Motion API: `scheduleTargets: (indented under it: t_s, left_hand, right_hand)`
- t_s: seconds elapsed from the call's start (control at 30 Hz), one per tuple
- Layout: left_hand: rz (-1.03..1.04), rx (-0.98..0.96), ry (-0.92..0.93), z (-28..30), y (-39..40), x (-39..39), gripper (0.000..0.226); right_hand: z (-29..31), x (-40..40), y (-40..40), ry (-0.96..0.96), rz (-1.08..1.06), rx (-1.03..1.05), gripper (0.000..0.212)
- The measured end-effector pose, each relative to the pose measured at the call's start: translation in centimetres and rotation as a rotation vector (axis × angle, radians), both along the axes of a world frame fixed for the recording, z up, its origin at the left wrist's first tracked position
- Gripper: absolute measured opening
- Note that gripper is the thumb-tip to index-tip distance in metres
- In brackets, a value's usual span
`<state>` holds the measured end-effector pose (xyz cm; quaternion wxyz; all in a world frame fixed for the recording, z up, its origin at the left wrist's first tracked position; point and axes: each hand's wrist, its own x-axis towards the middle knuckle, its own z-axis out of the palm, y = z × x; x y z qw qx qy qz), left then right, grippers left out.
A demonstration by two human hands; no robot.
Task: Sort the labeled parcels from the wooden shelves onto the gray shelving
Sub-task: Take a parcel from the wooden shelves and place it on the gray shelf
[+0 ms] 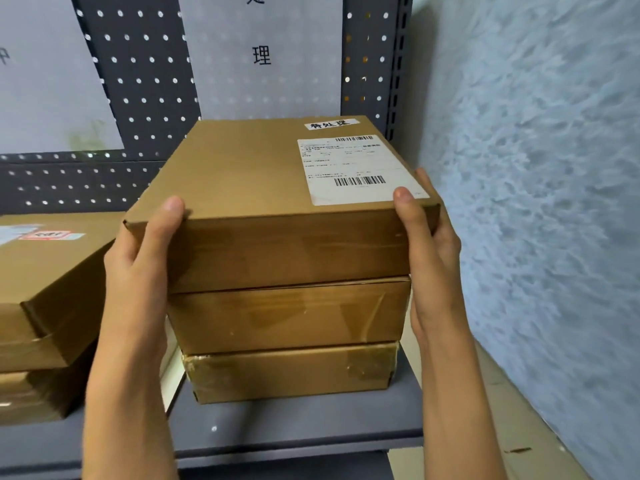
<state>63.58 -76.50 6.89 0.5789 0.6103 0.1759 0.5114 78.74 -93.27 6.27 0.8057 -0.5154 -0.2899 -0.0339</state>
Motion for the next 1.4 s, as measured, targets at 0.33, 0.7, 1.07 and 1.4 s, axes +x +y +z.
scheduleTargets:
  t_s: [0.33, 0.7, 1.07, 1.4]
  left_hand:
    - [-0.012, -0.056, 0.000, 0.4, 0.9, 0.9, 0.083]
    - [0.069, -0.053, 0.031, -0.2, -1.3, 0.4, 0.045]
    - [0.307, 0.226, 0.049, -3.7, -3.2, -2.9, 0.050]
    - [0.539, 0.584, 0.396, -4.4, -4.5, -11.4, 0.037]
  right_hand:
    - [0.0, 0.2, 0.9, 0.055, -0.030, -0.020, 0.065]
    - [-0.4, -0.4, 0.3, 0.078, -0.055, -0.076, 0.077]
    - [-3.2, -3.5, -1.3, -0.078, -0.267, -0.092, 0.065]
    - [-4.7, -11.6, -1.2, -0.353, -0.424, -0.399, 0.042]
